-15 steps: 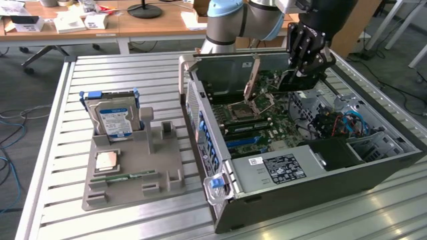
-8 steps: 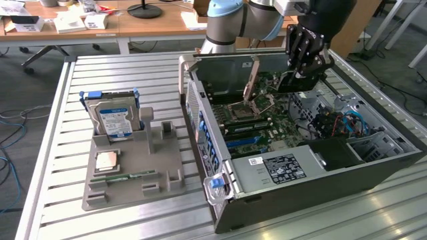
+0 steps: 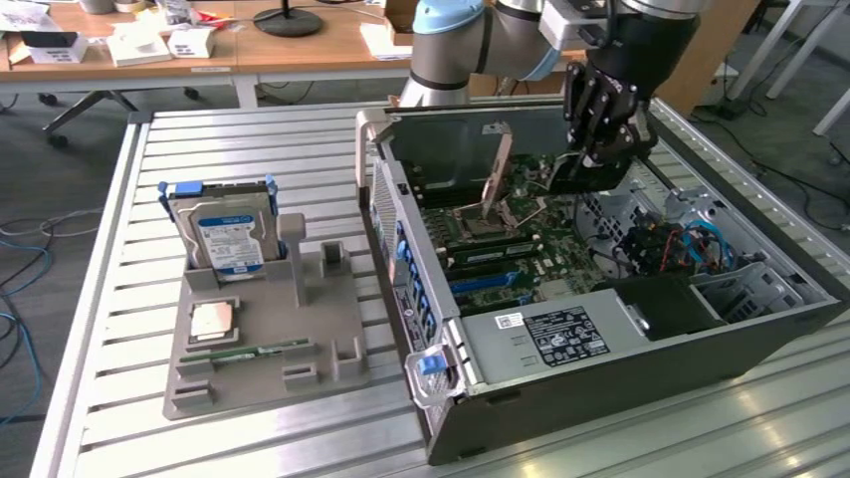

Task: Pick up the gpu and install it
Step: 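Insert the gpu into the slot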

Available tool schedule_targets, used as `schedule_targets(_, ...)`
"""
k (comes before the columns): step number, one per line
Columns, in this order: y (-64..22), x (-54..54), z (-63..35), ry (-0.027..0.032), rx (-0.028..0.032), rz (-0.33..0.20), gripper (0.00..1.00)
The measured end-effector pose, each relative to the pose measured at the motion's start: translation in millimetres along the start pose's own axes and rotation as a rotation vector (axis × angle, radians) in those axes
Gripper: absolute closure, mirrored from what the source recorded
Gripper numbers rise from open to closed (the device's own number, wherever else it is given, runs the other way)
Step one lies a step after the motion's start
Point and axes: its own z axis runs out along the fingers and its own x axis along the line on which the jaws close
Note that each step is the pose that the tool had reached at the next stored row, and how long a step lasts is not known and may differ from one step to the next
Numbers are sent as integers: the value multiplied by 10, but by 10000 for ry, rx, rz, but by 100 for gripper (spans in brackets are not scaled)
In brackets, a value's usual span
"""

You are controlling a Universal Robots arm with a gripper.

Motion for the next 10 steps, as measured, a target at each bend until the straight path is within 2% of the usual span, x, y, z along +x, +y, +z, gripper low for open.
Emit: schedule_targets(10,6,11,181,-1,0,0,74)
